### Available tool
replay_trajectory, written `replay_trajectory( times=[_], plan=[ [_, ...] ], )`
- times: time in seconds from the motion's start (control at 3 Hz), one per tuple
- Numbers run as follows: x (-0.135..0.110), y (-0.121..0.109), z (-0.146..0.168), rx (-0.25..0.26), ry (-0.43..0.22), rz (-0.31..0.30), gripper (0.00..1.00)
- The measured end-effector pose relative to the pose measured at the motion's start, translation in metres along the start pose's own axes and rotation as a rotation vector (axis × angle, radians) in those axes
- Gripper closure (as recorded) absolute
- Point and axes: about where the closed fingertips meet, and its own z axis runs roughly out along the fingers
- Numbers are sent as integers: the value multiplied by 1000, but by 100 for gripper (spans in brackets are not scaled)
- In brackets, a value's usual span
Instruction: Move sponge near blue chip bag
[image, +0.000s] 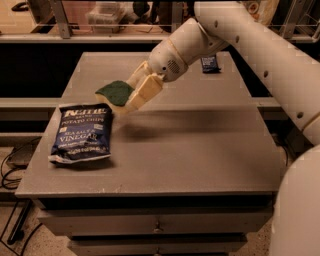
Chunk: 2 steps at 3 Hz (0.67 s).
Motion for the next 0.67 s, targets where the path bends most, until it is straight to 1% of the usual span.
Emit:
replay_trajectory(
  times=[0.33, 0.67],
  plan=[
    [1, -1, 3, -2, 1, 0, 12],
    [0, -1, 5, -5, 0, -1, 0]
  ],
)
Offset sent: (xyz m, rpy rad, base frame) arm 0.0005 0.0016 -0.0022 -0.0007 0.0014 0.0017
